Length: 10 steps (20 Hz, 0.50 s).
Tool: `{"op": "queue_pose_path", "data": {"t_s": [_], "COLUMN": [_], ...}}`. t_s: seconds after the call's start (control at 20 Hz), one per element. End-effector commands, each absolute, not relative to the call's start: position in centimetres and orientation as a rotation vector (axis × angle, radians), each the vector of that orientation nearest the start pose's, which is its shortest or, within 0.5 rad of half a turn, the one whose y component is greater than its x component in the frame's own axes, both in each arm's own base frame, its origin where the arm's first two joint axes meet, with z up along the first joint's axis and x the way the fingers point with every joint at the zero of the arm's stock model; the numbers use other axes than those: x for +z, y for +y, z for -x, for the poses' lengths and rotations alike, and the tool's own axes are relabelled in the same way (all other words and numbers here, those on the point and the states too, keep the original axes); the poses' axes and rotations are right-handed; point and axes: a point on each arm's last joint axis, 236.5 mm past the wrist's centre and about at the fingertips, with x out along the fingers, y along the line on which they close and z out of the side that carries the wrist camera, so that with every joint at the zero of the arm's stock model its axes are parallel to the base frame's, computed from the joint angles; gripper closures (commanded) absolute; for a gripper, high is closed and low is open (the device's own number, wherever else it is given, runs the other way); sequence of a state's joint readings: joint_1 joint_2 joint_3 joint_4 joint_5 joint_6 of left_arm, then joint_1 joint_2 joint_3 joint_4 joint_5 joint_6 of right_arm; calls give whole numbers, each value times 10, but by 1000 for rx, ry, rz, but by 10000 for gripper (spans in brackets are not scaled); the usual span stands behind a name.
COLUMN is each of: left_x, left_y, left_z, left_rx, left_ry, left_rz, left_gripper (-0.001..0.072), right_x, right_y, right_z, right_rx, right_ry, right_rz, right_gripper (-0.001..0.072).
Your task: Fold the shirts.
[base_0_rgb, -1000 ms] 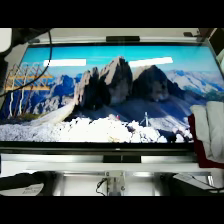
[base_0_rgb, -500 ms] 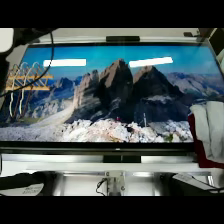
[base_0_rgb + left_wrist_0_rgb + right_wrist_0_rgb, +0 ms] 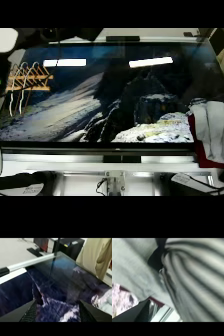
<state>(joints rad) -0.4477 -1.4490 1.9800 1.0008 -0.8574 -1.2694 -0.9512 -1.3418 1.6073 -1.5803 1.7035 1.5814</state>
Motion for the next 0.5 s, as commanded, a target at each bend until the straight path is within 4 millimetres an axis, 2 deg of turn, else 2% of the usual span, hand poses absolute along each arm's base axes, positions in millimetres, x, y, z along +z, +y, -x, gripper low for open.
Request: {"op": "queue_pose_path", "data": {"t_s": [0.0,0.15,0.25,0.3,0.35,0.45], "left_x": [303,255,237,232,228,222], "left_y": [-307,-282,-260,-251,-242,-230], "left_z": [-419,-400,-399,-401,-404,-413], "left_rx": [-840,-795,-704,-661,-615,-536], "left_ry": [527,742,833,857,872,890], "left_rz": [4,-124,-152,-161,-164,-149], "left_gripper": [99,99,99,99,99,99], "right_x": [107,118,132,138,143,146], "right_y": [-245,-239,-236,-228,-215,-168], "right_z": [-207,-201,-196,-200,-212,-246], "right_rx": [-674,-697,-721,-690,-613,-358], "right_ry": [1472,1465,1423,1393,1357,1325], "right_rz": [-677,-652,-636,-642,-662,-673], "right_gripper": [125,125,125,125,125,126]}}
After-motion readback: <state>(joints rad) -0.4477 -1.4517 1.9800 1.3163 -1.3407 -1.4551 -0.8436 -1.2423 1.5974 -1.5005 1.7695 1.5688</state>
